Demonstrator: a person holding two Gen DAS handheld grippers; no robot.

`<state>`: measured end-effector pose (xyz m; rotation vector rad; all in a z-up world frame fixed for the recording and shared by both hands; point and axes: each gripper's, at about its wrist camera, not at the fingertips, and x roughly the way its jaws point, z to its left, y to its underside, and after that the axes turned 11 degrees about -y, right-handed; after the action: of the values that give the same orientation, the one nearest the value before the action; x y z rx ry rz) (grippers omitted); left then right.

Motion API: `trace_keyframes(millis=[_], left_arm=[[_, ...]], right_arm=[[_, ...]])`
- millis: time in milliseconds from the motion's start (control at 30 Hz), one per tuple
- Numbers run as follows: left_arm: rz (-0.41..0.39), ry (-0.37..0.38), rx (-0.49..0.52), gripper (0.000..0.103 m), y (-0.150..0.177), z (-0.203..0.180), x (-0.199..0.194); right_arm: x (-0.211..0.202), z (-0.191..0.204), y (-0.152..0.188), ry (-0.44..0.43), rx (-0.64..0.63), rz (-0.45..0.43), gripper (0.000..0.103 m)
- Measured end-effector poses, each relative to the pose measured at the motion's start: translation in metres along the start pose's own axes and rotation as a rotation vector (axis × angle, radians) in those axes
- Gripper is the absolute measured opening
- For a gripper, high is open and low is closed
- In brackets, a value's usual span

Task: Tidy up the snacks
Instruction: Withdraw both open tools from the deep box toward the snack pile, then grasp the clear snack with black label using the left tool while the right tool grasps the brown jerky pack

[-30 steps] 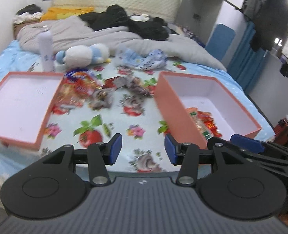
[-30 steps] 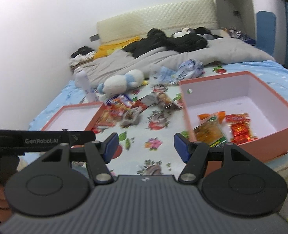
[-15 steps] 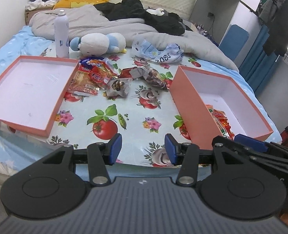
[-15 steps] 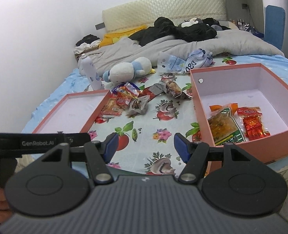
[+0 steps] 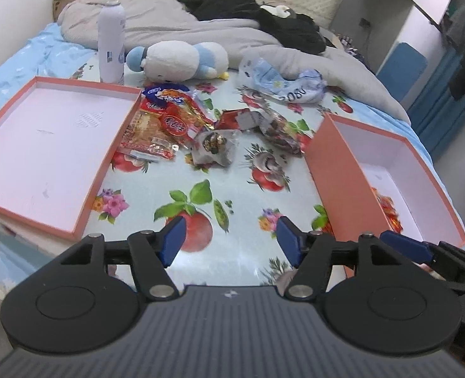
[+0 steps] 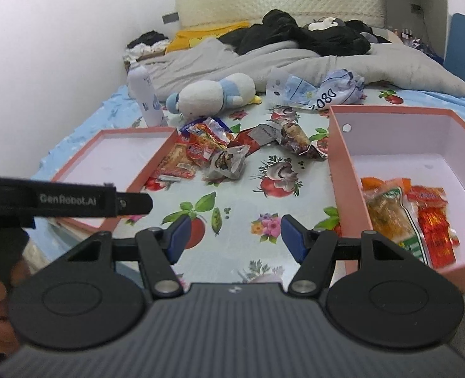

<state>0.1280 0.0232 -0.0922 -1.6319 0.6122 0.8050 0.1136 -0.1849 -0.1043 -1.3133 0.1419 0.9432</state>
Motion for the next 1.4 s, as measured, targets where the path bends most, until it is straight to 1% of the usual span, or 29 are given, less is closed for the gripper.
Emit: trace_keyframes(millis=[67,133,200,267,333,400,500,600,667,767,833,900,967,1033,1133,1167,1333,1400], left_arm=[[0.006,0.001,-0.007,0.073,-0.010,0.003,0.016],[0.017,0.001,-0.009,0.075,-0.021,0.004,0.034],[0.031,0.011,0.001,0.083,-0.032,0.003,0.055],[0.038,0.010,0.013,0.083,-0.041,0.002,0.076],[0.046,0.013,0.025,0.084,-0.050,-0.002,0.098],[0.051,0.024,0.032,0.088,-0.056,-0.003,0.120],[0.082,0.045,0.032,0.089,-0.066,-0.005,0.161],[0.091,0.051,0.035,0.089,-0.075,-0.007,0.193],[0.101,0.050,0.041,0.089,-0.081,-0.009,0.211],[0.126,0.065,0.057,0.089,-0.091,-0.013,0.236],[0.124,0.082,0.064,0.089,-0.100,-0.013,0.247],[0.143,0.092,0.056,0.089,-0.107,-0.013,0.258],[0.182,0.086,0.031,0.089,-0.112,-0.013,0.267],[0.217,0.098,0.009,0.089,-0.113,-0.012,0.276],[0.255,0.081,-0.006,0.088,-0.113,-0.012,0.289],[0.255,0.090,-0.013,0.088,-0.114,-0.011,0.291],[0.255,0.082,0.003,0.088,-0.119,-0.015,0.297],[0.257,0.074,0.009,0.088,-0.120,-0.017,0.299]], right_arm=[[0.015,-0.006,-0.008,0.018,0.005,0.002,0.080],[0.033,-0.013,-0.019,0.036,-0.027,0.019,0.080],[0.049,-0.019,-0.031,0.049,-0.052,0.027,0.080],[0.066,-0.030,-0.046,0.043,-0.059,0.022,0.079],[0.083,-0.039,-0.060,0.062,-0.084,0.026,0.079],[0.103,-0.048,-0.073,0.072,-0.102,0.038,0.079],[0.140,-0.062,-0.092,0.100,-0.127,0.092,0.079],[0.177,-0.074,-0.109,0.119,-0.158,0.139,0.078],[0.200,-0.081,-0.117,0.135,-0.178,0.169,0.078],[0.229,-0.090,-0.126,0.152,-0.211,0.203,0.076],[0.245,-0.096,-0.131,0.167,-0.216,0.225,0.076],[0.258,-0.099,-0.134,0.180,-0.223,0.255,0.076],[0.270,-0.102,-0.135,0.191,-0.234,0.292,0.076],[0.280,-0.103,-0.135,0.207,-0.252,0.329,0.076],[0.292,-0.108,-0.135,0.251,-0.263,0.357,0.076],[0.295,-0.110,-0.135,0.250,-0.255,0.364,0.076],[0.309,-0.113,-0.136,0.249,-0.254,0.397,0.076],[0.314,-0.114,-0.136,0.237,-0.243,0.420,0.068]])
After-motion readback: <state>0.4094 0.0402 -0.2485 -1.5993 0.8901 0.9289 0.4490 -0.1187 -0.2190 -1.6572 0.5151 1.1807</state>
